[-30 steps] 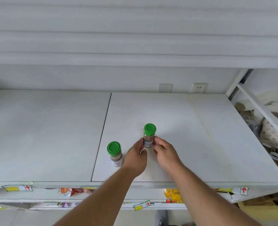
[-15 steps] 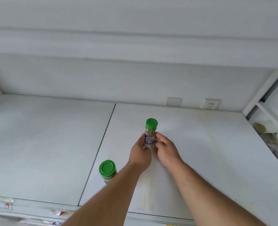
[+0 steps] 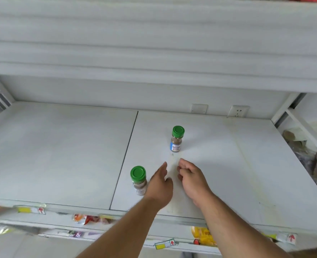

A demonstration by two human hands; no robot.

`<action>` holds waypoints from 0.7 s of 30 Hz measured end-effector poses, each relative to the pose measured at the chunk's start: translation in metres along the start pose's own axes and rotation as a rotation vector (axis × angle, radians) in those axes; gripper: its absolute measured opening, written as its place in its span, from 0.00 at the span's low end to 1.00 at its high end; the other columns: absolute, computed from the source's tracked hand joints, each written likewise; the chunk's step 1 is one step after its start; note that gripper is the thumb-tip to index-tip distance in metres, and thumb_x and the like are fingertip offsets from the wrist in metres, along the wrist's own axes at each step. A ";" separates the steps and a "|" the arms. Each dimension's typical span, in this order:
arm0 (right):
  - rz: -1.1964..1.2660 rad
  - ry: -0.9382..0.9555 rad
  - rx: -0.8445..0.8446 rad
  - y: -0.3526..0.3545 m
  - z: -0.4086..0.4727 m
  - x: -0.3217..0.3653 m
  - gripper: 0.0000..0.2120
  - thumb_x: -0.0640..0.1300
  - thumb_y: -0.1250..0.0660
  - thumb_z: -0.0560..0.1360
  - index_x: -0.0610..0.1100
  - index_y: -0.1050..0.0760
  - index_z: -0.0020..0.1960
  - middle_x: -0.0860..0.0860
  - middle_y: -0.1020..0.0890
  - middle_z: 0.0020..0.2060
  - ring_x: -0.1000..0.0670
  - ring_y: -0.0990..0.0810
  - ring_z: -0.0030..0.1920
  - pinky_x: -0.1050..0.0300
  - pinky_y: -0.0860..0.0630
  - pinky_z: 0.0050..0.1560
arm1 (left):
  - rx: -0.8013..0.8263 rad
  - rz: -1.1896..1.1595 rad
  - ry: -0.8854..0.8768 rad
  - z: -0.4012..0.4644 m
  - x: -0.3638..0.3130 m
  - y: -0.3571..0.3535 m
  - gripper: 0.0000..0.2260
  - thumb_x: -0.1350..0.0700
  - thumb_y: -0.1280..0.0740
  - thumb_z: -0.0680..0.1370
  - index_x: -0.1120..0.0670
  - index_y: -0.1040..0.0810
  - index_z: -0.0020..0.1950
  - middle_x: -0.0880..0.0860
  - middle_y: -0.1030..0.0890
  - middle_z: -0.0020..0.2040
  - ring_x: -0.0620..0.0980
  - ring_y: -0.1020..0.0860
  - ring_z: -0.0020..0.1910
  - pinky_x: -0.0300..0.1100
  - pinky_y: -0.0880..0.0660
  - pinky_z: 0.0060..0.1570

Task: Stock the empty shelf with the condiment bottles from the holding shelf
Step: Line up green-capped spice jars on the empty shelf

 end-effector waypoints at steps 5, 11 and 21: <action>0.002 -0.038 0.023 -0.031 -0.041 -0.007 0.08 0.33 0.42 0.79 0.39 0.25 0.50 0.39 0.19 0.54 0.36 0.22 0.63 0.35 0.28 0.69 | 0.038 0.044 -0.019 -0.048 0.017 0.020 0.26 0.63 0.43 0.83 0.52 0.40 0.82 0.52 0.32 0.78 0.45 0.34 0.77 0.33 0.37 0.69; 0.010 -0.052 0.089 -0.063 -0.074 -0.008 0.14 0.41 0.40 0.83 0.46 0.21 0.65 0.53 0.16 0.61 0.50 0.21 0.65 0.44 0.29 0.73 | -0.012 0.043 -0.024 -0.094 0.049 0.055 0.23 0.62 0.42 0.83 0.51 0.33 0.79 0.47 0.26 0.73 0.39 0.28 0.70 0.30 0.35 0.66; -0.047 -0.058 0.174 -0.087 -0.082 -0.004 0.09 0.38 0.42 0.82 0.43 0.25 0.58 0.39 0.20 0.60 0.41 0.21 0.63 0.38 0.30 0.70 | -0.150 0.017 0.016 -0.077 0.059 0.107 0.24 0.61 0.42 0.84 0.49 0.35 0.81 0.47 0.28 0.75 0.43 0.30 0.74 0.37 0.34 0.69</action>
Point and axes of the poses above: each hand's wrist, its own z-axis towards the middle knuckle, its own y-axis out of the back of the hand, x = y × z, the point moved 9 cm from there along z, towards the middle knuckle
